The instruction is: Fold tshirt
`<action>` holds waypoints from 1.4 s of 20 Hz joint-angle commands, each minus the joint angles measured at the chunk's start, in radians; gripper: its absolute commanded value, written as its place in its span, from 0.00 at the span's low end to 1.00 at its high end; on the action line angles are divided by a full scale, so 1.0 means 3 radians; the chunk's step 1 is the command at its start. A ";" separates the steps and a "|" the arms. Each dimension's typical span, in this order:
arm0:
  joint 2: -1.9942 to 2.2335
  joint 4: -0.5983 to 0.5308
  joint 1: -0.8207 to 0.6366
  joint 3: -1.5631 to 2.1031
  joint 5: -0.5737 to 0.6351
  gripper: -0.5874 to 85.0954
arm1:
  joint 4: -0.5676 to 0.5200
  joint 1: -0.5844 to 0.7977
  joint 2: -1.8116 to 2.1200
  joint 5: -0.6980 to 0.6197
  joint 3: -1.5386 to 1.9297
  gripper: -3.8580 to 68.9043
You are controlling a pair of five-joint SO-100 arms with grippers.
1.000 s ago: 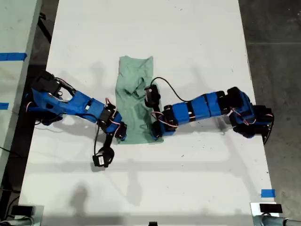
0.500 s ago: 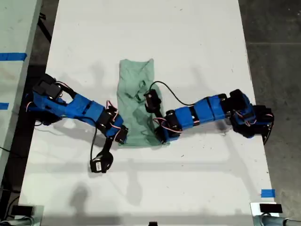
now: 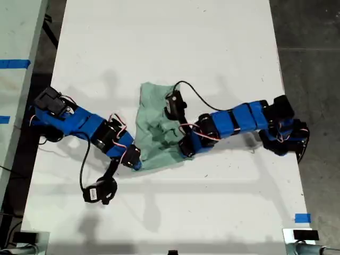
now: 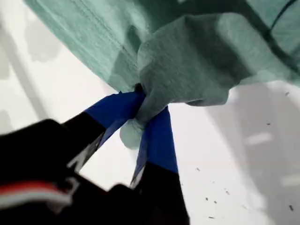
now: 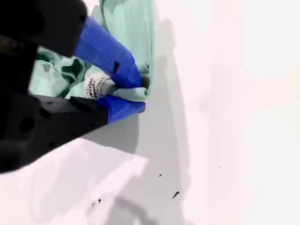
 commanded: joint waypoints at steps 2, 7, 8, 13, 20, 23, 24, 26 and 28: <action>0.0675 0.0240 -0.0752 0.0046 0.0383 0.01 | -0.0174 0.0716 0.0409 -0.0419 -0.0082 0.04; 0.0721 0.0046 -0.1795 0.0435 0.1150 0.01 | -0.0491 0.1309 0.0424 -0.0787 -0.0020 0.04; 0.0721 -0.0005 -0.1933 0.0486 0.1243 0.01 | -0.0527 0.1386 0.0424 -0.0833 0.0000 0.04; 0.0706 -0.0020 -0.2306 0.0501 0.1498 0.01 | -0.0660 0.1626 0.0409 -0.0941 0.0087 0.04; 0.2592 -0.0205 -0.4060 0.1529 0.2071 0.38 | -0.0153 0.3012 0.0992 -0.1554 -0.0066 0.68; 0.3569 -0.0419 -0.4551 0.2260 0.2250 0.37 | 0.0051 0.3482 0.1677 -0.1611 0.0430 0.58; 0.3799 -0.0537 -0.4515 0.2552 0.2265 0.37 | 0.0087 0.3579 0.1917 -0.1590 0.0680 0.55; 0.4234 -0.0813 -0.4183 0.3165 0.2245 0.34 | 0.0072 0.3600 0.2454 -0.1529 0.1289 0.51; 0.4750 -0.1135 -0.3676 0.3825 0.2015 0.30 | -0.0082 0.3380 0.3053 -0.1360 0.2040 0.48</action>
